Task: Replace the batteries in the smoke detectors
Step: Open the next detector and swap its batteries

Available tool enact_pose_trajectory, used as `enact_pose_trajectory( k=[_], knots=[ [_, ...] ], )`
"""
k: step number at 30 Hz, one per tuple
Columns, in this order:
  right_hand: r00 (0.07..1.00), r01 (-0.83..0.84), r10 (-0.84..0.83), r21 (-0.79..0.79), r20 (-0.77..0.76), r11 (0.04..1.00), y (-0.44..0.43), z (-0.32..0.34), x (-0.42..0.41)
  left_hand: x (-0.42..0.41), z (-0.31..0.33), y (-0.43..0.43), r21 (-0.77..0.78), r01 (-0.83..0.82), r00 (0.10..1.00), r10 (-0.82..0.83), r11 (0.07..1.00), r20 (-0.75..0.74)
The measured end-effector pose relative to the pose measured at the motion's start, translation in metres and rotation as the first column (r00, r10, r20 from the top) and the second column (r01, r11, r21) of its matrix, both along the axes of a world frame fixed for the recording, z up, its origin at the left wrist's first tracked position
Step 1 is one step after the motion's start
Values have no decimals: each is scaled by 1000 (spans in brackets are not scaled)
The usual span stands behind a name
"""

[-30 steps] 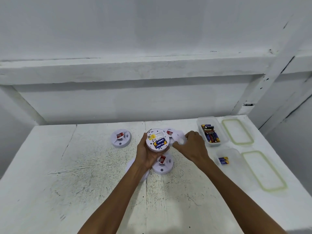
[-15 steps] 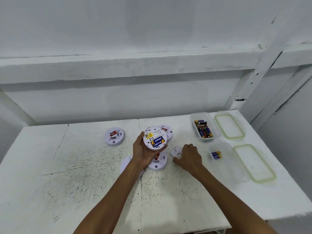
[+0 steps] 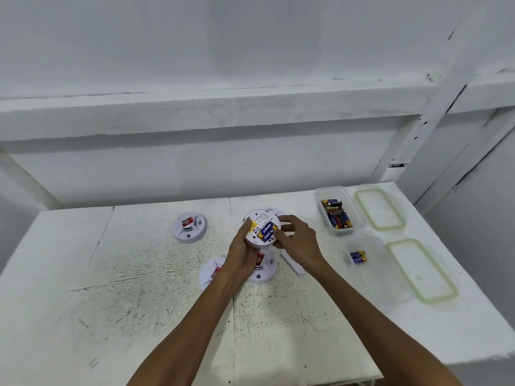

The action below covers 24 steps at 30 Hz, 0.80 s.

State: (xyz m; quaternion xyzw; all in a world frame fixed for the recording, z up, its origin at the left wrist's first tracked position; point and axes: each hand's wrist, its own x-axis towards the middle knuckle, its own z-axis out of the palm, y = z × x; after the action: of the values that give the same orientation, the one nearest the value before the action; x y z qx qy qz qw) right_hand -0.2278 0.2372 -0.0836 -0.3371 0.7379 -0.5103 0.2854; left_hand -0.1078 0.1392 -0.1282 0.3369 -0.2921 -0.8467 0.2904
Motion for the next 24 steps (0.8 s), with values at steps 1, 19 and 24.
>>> enact_pose_trajectory(
  k=[1,19,24],
  knots=[
    [1000,-3,3,-1,22,1000,0,1,-2,2,-1,-2,-28,16,1000,-15,999,27],
    [919,-144,158,65,-362,987,3,-1,-26,-2,12,-14,-133,210,968,-187,969,166],
    [905,-142,152,56,-396,988,1,1,-27,-2,10,-13,-125,192,976,-176,973,125]
  ],
)
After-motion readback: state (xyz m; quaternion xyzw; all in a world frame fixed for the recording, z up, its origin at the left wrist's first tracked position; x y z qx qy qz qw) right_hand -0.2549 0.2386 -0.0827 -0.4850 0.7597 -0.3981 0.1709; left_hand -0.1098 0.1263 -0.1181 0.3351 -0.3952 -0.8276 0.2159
